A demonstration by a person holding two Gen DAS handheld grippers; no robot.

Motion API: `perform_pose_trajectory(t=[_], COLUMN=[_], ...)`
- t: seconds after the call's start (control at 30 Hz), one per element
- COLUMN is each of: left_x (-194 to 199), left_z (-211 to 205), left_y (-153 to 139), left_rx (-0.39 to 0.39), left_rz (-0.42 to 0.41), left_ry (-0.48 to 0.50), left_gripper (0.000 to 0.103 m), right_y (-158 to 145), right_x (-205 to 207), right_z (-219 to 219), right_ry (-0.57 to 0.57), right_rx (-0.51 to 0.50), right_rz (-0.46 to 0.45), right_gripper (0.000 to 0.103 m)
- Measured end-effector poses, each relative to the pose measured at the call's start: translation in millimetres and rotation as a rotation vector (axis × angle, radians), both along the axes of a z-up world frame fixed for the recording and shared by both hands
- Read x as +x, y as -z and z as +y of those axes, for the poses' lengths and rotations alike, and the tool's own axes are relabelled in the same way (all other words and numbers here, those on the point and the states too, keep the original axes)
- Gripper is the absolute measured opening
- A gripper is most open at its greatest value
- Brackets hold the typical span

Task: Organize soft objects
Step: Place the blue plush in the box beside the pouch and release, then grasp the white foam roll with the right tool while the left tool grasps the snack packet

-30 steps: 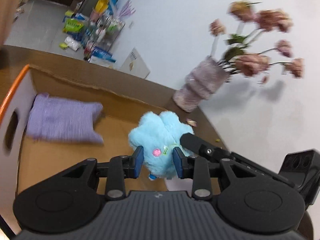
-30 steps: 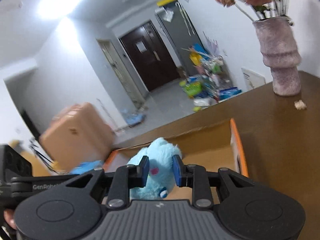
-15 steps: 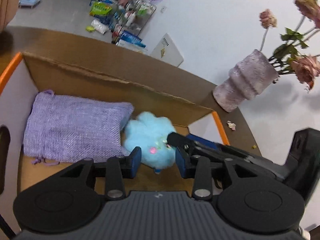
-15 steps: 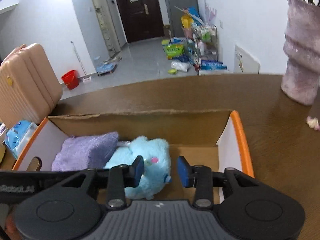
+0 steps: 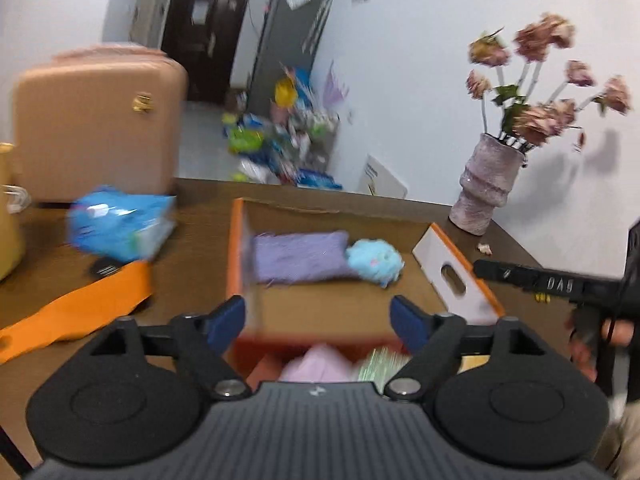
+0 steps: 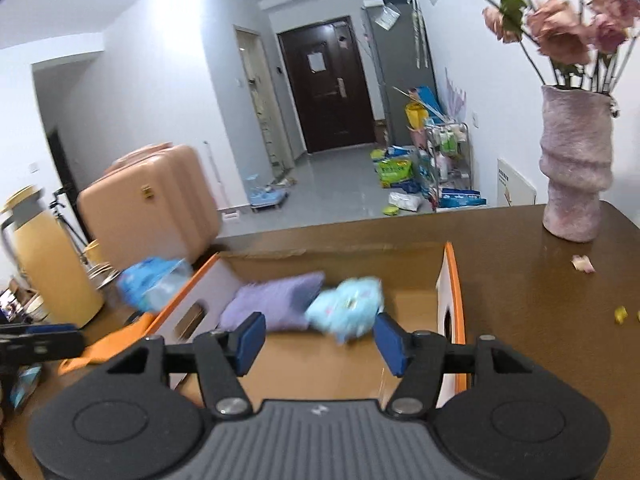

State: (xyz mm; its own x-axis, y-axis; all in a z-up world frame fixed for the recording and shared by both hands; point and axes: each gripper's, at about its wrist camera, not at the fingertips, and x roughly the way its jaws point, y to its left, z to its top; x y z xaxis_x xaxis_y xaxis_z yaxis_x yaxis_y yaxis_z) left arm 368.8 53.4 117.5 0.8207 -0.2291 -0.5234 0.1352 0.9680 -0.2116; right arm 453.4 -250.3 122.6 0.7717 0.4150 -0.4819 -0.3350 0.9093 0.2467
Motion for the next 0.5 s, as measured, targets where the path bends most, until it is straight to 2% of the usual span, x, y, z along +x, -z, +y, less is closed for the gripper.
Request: perform_pose_trajectory(t=[0.13,0.2,0.27,0.33,0.43,0.5], left_x=[-83,-107,-127,-143,-162,-172], left_z=[16,18,18,21,16,12], left_y=[23,32,39,45,52,58], left_rx=[0.016,0.022,0.006,-0.038,-0.06,-0.066], left_rz=[-0.018,-0.016,-0.023,-0.022,-0.051,-0.059], left_ry=[-0.079,-0.107,-0.122,-0.102,-0.09,-0.092], left_gripper=[0.085,0.085,0.085,0.086,0.09,0.091], right_y=[12,19,24,29,41,50], right_x=[-59,-86,-113,-139,-183,-207], right_z=[6,9,12,16,15,13], right_ry=[0.002,-0.003,-0.01,-0.01,0.039,0.057], right_rx=[-0.011,0.022,0.048,0.049,0.013,-0.022], right_rz=[-0.024,-0.015,-0.024,-0.054,-0.106,-0.12], right_gripper=[0.066,0.066,0.066,0.071,0.082,0.082])
